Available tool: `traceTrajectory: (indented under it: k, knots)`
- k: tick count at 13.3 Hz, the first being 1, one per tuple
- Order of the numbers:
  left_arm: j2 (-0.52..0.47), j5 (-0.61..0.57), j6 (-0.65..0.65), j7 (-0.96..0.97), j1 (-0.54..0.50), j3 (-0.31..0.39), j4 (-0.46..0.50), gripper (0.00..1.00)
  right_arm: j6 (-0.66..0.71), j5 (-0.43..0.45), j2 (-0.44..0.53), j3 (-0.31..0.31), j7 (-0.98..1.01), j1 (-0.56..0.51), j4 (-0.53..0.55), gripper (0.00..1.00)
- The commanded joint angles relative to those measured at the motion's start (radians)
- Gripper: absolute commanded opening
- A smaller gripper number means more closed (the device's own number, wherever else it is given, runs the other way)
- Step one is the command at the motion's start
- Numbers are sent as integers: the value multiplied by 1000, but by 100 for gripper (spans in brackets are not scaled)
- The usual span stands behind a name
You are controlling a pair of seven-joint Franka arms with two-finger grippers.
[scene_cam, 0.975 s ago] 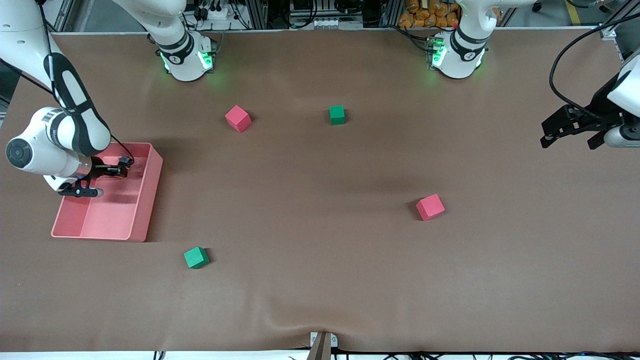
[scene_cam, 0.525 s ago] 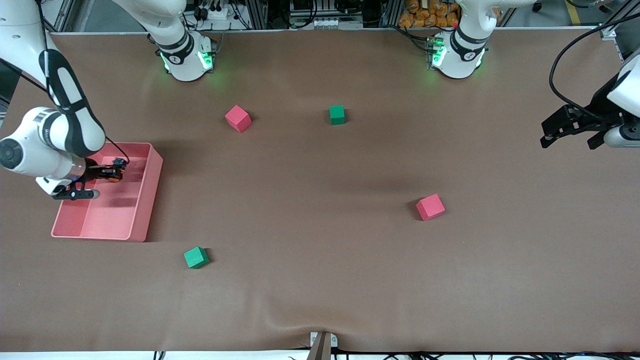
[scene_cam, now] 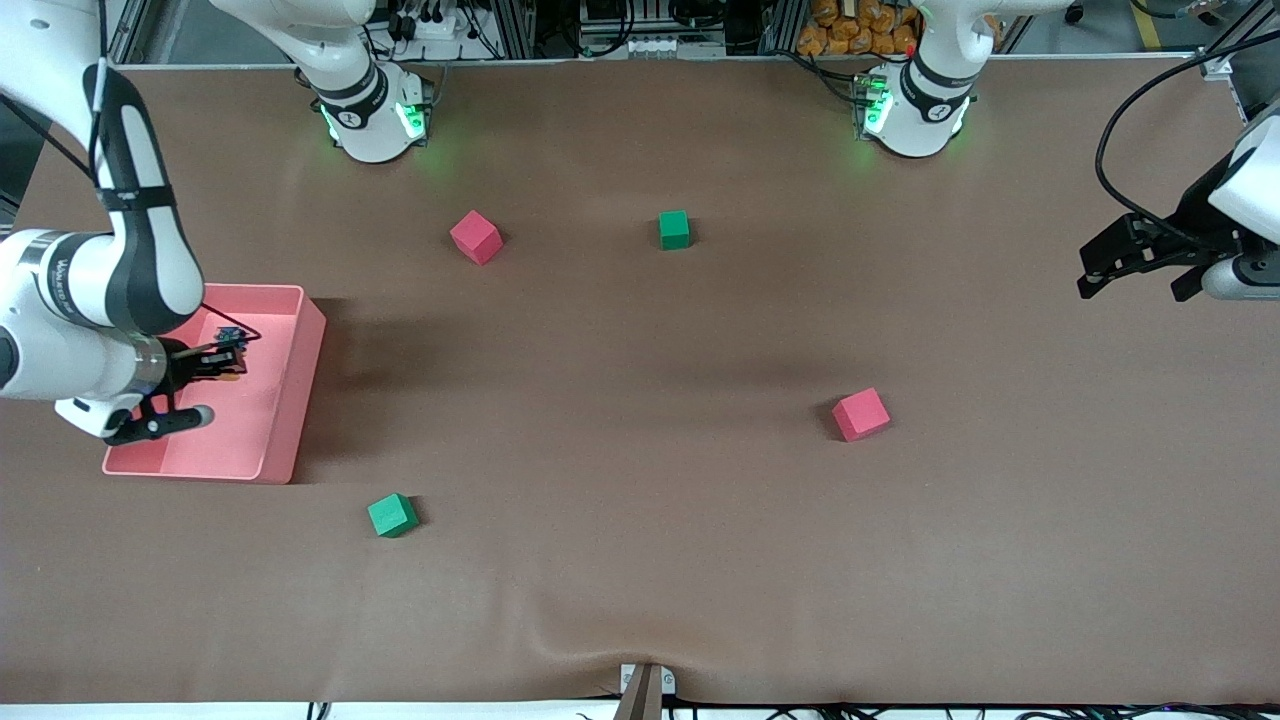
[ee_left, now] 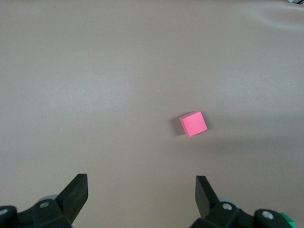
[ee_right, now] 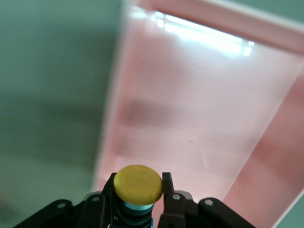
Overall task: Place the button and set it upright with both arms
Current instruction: 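Carry the button to mid-table and lower it with the right gripper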
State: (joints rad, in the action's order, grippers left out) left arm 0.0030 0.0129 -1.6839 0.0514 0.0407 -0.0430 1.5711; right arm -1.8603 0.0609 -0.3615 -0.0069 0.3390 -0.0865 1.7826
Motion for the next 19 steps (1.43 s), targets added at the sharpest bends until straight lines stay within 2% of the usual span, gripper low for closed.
traceTrajectory:
  k: [1,5,10,13,17,19]
  knots:
    - [3,-16,16,12,4,-1,-14,100,56,-1,-5,-8,-111,150,-63,0]
    - [26,-10,6,8,1,-1,-22,100,27,-96,-40,-10,-293,390,-139,0]
    - [8,-11,6,-7,-4,-1,-25,100,-52,-165,-233,-10,-395,534,-319,0]
    - [6,-14,16,-18,-10,-1,-23,100,-118,-165,-368,-10,-452,590,-461,0]
    - [-6,-13,49,-13,1,-3,-20,100,-270,-165,-460,-10,-607,688,-492,0]
    - [-2,-10,50,-1,-1,-20,-19,100,-280,-164,-534,-11,-707,729,-564,0]
